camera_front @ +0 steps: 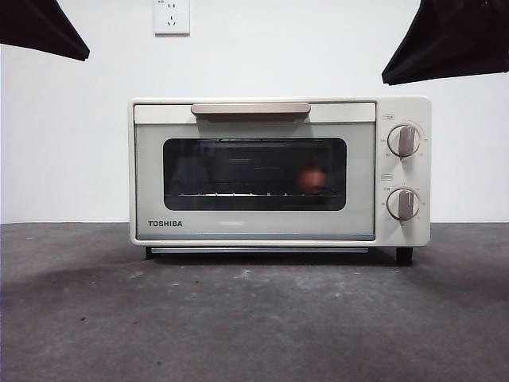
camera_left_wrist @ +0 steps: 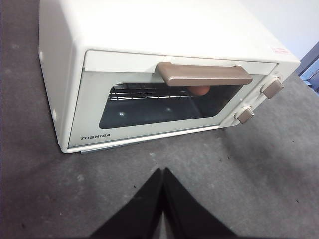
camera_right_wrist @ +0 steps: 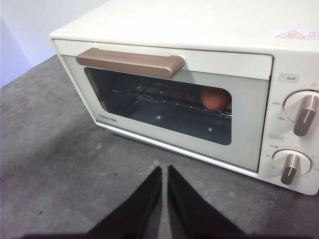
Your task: Eggoven
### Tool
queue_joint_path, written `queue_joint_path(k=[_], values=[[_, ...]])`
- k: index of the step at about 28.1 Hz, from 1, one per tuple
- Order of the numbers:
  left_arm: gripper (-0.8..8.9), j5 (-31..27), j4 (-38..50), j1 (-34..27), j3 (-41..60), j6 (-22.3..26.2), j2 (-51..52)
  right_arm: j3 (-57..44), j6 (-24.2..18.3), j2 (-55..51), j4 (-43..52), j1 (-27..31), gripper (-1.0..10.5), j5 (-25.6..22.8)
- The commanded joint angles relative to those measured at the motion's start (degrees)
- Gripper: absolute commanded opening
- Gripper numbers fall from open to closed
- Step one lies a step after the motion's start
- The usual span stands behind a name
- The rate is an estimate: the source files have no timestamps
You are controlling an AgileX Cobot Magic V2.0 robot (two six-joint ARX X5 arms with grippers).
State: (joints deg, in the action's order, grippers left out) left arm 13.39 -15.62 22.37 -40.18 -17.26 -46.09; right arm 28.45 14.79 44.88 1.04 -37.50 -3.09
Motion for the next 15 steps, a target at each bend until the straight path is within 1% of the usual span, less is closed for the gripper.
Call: queue_joint_path(k=[1,13,14,15], values=[[0.06,-0.2,0.6,0.3,-0.6,0.7,-0.3,0.4,-0.6,0.3,0.7,-0.5,0.0,-0.2],[0.06,-0.2,0.4,0.3,-0.6,1.2,-0.3,0.4,-0.6,0.3,0.7,-0.5,0.0,-0.2],[0.06,-0.5,0.7,0.2,-0.6,5.0,-0.3,0.4,-0.6,0.3,0.7,-0.5,0.0,-0.2],[0.06,-0.6,0.9,0.2,-0.6,7.7,-0.3,0.4,-0.6,0.3,0.7,-0.5,0.0,-0.1]])
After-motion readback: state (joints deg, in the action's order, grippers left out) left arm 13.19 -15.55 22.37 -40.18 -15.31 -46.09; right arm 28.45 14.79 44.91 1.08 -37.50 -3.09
